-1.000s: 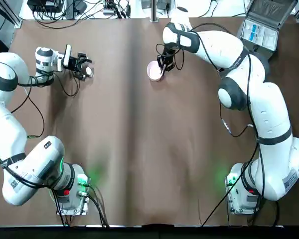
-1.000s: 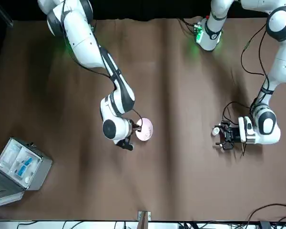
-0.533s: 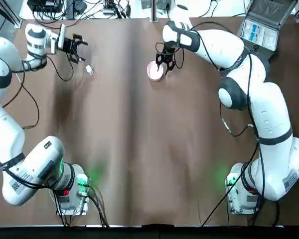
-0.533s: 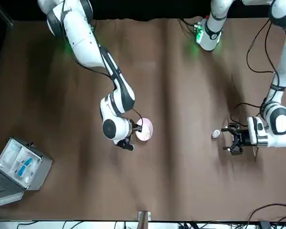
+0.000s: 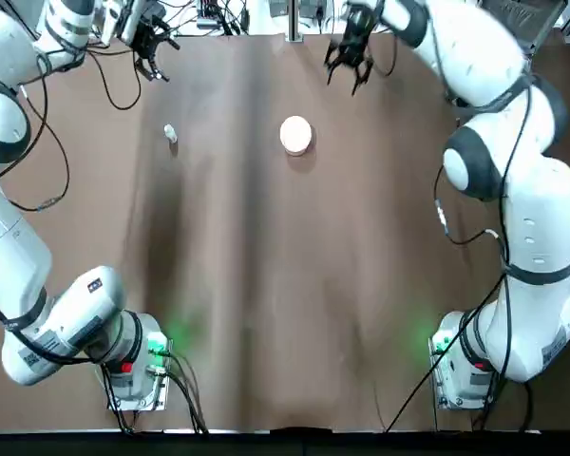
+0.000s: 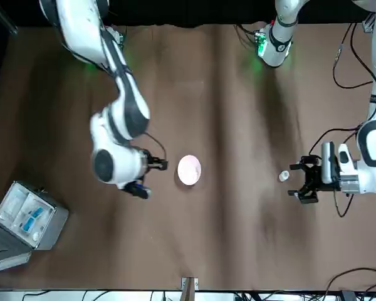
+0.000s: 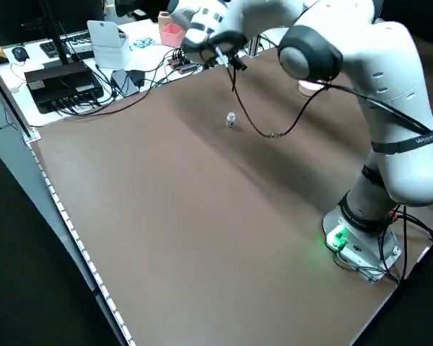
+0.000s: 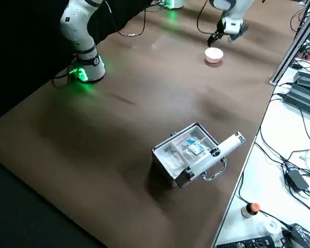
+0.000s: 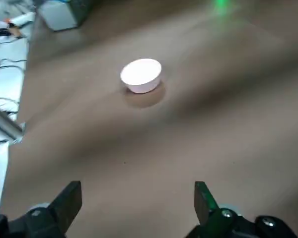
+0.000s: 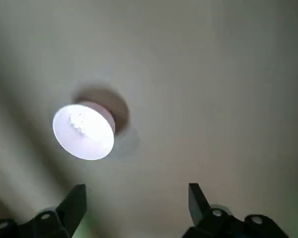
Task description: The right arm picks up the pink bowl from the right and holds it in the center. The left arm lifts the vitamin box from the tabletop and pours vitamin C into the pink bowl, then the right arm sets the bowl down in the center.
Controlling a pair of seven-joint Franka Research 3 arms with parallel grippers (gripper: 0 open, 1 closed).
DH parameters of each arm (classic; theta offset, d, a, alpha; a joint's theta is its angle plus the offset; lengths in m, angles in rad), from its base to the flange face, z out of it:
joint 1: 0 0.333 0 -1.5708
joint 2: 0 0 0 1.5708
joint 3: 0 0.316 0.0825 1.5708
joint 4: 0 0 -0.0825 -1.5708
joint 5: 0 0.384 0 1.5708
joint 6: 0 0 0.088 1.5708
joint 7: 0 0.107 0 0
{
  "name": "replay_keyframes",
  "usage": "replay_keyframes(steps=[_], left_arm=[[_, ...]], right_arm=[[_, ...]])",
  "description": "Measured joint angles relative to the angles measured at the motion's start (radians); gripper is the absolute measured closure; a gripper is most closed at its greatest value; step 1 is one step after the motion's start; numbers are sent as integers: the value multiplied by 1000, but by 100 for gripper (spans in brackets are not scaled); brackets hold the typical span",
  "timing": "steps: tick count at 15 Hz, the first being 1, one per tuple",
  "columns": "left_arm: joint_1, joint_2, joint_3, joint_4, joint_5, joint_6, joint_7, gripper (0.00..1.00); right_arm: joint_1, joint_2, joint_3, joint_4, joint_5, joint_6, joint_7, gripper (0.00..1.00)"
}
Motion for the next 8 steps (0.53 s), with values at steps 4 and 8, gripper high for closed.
replay_keyframes(steps=[4,8], left_arm=[[-213,-78,118,7,16,8,-11,0],[-368,-131,180,35,17,22,-168,0]], right_arm=[[-25,-118,-25,0,-164,-65,-32,8],[-74,-191,-37,0,-264,-96,-117,6]])
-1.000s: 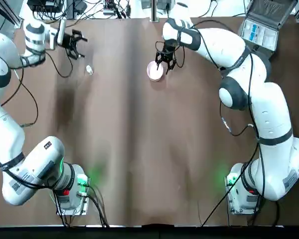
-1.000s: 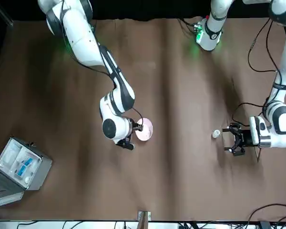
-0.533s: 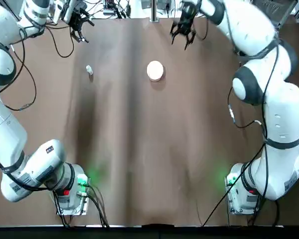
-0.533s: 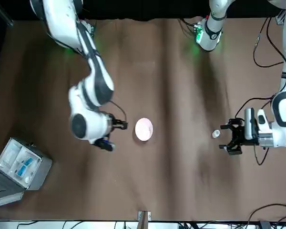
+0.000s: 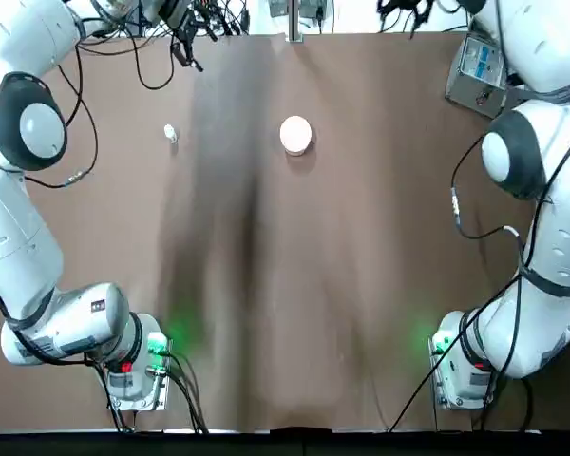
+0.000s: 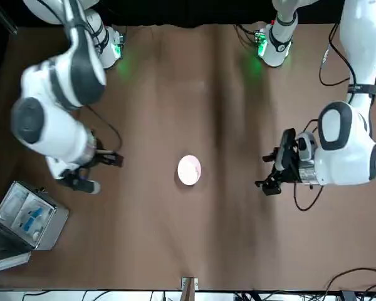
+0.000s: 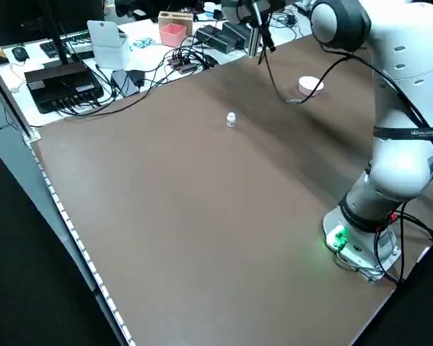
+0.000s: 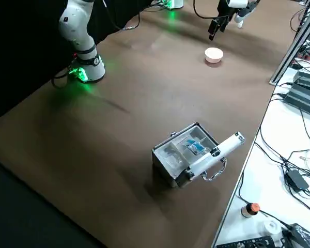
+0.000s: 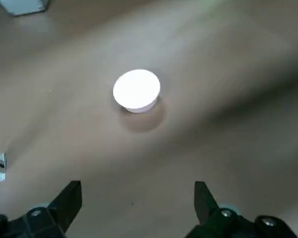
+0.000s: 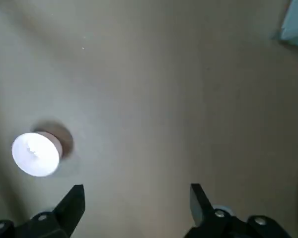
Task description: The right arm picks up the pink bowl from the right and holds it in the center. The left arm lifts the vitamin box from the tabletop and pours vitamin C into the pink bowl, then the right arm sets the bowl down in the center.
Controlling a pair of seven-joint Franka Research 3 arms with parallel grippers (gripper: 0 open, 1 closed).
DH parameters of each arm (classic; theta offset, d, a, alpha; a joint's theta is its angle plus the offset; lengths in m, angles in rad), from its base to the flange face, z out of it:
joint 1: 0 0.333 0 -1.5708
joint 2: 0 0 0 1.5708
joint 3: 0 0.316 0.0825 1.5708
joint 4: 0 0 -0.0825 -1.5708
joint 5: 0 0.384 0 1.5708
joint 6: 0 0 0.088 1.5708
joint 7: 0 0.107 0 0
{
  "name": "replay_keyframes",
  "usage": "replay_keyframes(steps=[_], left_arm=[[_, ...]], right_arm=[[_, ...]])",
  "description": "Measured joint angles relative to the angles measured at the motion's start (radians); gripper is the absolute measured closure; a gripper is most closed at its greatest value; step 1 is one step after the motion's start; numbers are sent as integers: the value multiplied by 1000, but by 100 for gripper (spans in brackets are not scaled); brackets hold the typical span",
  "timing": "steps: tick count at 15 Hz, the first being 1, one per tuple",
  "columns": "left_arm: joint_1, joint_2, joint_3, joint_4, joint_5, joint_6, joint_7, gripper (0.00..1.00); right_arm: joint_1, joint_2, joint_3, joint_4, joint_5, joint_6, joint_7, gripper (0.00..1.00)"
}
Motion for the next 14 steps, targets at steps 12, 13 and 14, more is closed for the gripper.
replay_keyframes(steps=[12,13,14], left_arm=[[-111,-145,11,34,258,23,-1273,0],[-114,-149,11,34,286,21,-1398,0],[-117,-152,12,34,315,17,-1524,0]], right_arm=[[-237,-162,-8,-3,-81,-122,-325,4],[-246,-170,-8,-4,-82,-129,-332,4],[-256,-179,-8,-5,-83,-133,-336,4]])
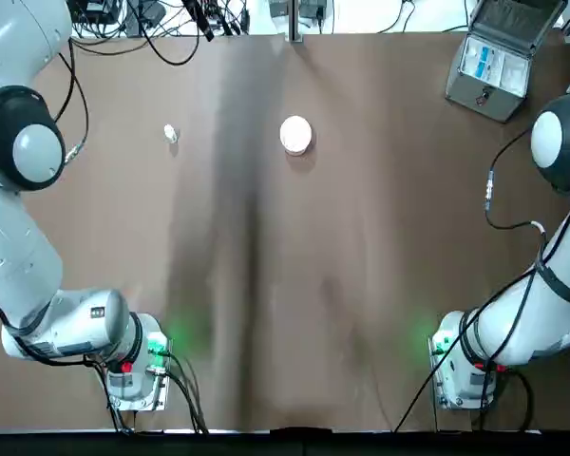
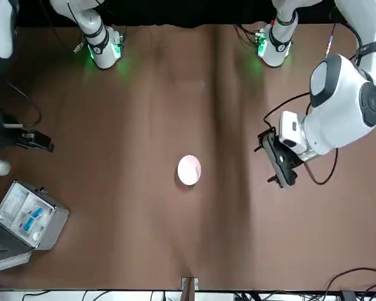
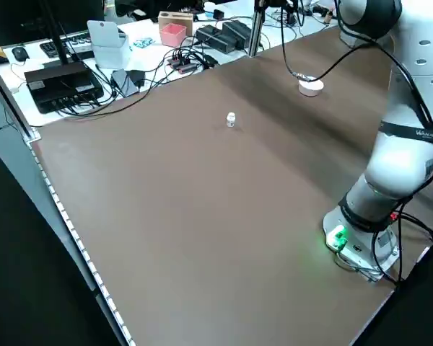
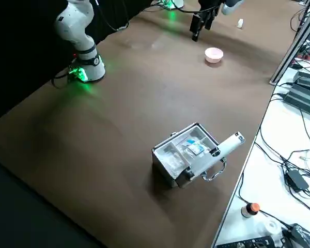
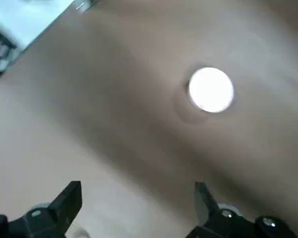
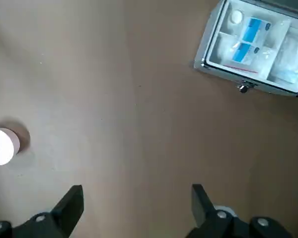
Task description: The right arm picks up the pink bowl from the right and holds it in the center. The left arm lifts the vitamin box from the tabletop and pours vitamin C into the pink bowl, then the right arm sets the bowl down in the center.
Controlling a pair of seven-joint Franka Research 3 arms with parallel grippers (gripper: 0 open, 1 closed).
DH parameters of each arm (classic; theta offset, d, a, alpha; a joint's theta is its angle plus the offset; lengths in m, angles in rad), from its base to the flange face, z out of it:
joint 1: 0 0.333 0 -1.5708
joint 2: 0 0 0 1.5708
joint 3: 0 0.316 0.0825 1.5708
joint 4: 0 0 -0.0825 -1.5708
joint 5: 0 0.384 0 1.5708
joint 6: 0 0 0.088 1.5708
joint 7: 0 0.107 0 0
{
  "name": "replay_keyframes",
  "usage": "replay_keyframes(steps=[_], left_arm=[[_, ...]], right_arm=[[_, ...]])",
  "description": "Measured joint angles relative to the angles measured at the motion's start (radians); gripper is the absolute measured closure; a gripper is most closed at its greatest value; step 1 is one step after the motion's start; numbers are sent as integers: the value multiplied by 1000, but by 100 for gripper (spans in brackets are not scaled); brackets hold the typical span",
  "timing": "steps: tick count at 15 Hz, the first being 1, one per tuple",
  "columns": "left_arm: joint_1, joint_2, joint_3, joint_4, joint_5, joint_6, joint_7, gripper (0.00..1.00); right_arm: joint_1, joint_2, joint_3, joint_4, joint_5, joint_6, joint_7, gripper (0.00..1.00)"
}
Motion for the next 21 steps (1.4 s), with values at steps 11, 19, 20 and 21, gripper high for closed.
replay_keyframes(steps=[11,19,20,21], left_arm=[[3,-63,34,9,263,-76,-772,0],[72,-93,35,19,265,-196,-788,0],[79,-93,36,19,265,-222,-788,0],[84,-94,35,20,265,-244,-788,0]], right_arm=[[-35,-179,10,-114,-5,-11,-15,2],[-463,-250,477,-163,-67,-10,-15,2],[-470,-253,482,-163,-69,-10,-15,2],[-471,-254,483,-163,-71,-9,-15,2]])
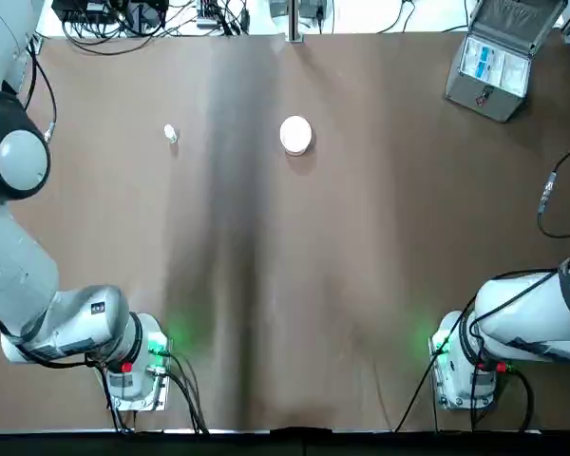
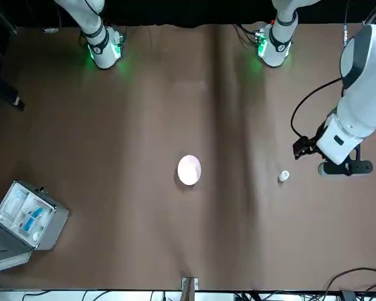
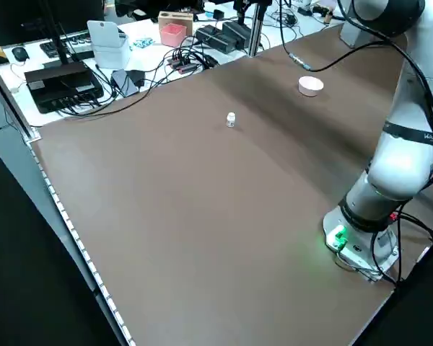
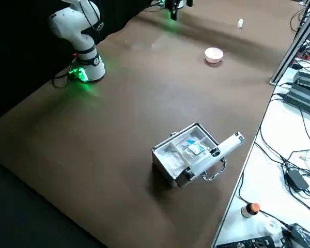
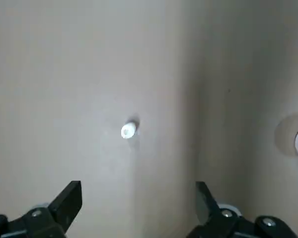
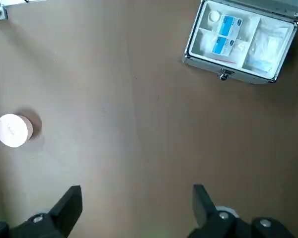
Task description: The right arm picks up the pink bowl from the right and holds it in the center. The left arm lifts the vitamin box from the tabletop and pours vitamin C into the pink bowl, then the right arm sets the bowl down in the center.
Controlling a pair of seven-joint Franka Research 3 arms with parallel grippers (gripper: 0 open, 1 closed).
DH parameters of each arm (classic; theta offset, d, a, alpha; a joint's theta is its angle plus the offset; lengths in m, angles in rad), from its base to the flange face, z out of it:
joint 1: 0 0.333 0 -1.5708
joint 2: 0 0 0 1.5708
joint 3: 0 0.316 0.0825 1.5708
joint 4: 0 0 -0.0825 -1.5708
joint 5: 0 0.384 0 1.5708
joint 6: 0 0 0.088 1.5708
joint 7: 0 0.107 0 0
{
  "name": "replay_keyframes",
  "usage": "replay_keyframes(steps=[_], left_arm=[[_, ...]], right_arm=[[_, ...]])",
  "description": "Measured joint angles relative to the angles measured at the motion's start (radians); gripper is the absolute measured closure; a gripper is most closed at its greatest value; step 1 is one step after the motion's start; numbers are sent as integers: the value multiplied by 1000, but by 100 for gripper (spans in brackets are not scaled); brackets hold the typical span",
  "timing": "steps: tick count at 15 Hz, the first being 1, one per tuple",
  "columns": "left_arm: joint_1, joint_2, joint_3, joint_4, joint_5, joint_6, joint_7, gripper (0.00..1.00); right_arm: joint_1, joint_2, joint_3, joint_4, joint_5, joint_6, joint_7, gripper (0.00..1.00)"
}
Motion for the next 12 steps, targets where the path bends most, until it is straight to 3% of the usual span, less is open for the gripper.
replay_keyframes(steps=[8,9,12], left_arm=[[50,-41,2,2,-24,-41,-4,0],[39,-50,21,2,-31,-48,-3,0],[-124,-83,211,0,-74,-52,2,0]], right_arm=[[0,-4,14,0,-3,1,1,2],[0,-4,18,-1,-3,1,1,2],[10,-4,21,-11,-11,1,1,2]])
